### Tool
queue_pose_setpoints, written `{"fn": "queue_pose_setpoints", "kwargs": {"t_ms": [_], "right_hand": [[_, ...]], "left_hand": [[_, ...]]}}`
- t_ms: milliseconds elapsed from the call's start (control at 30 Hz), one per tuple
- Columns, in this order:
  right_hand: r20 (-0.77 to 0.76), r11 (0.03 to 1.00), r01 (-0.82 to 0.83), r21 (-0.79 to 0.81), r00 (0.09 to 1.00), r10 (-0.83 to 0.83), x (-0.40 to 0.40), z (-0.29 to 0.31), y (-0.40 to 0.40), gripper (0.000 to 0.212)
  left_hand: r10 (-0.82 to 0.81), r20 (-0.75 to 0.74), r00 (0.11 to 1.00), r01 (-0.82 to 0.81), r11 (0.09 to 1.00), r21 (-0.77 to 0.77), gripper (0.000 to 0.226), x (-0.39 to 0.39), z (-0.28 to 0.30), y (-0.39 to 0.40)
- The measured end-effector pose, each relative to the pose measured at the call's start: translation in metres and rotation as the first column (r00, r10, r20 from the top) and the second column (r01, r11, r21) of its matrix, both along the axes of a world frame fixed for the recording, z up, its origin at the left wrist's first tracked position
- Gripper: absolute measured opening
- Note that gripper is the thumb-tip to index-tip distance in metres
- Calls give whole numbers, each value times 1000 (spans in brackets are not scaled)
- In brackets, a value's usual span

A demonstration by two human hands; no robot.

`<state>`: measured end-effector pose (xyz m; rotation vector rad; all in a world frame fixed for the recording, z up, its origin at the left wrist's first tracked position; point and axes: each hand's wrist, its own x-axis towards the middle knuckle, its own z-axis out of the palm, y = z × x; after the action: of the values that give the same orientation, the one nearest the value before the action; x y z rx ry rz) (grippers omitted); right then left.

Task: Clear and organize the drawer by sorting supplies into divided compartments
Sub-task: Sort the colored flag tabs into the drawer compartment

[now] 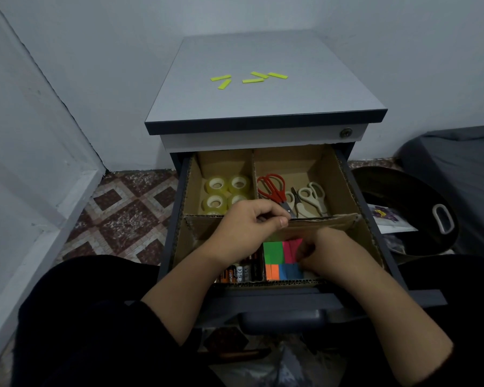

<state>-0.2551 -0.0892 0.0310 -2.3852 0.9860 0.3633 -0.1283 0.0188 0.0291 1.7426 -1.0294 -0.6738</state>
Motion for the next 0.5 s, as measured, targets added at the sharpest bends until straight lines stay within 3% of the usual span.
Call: {"fn": "queue_pose_setpoints", "kwargs": {"t_ms": [233,500], "right_hand": [[-36,999,-44,-1,998,44,1,0,-1,20],[-20,999,-27,-37,999,26,-2,-3,-9,14]], "left_hand": [[-6,-5,1000,6,1000,-2,11,-1,0,0],[0,-19,1000,0,1000,1,11,0,0,0]]}}
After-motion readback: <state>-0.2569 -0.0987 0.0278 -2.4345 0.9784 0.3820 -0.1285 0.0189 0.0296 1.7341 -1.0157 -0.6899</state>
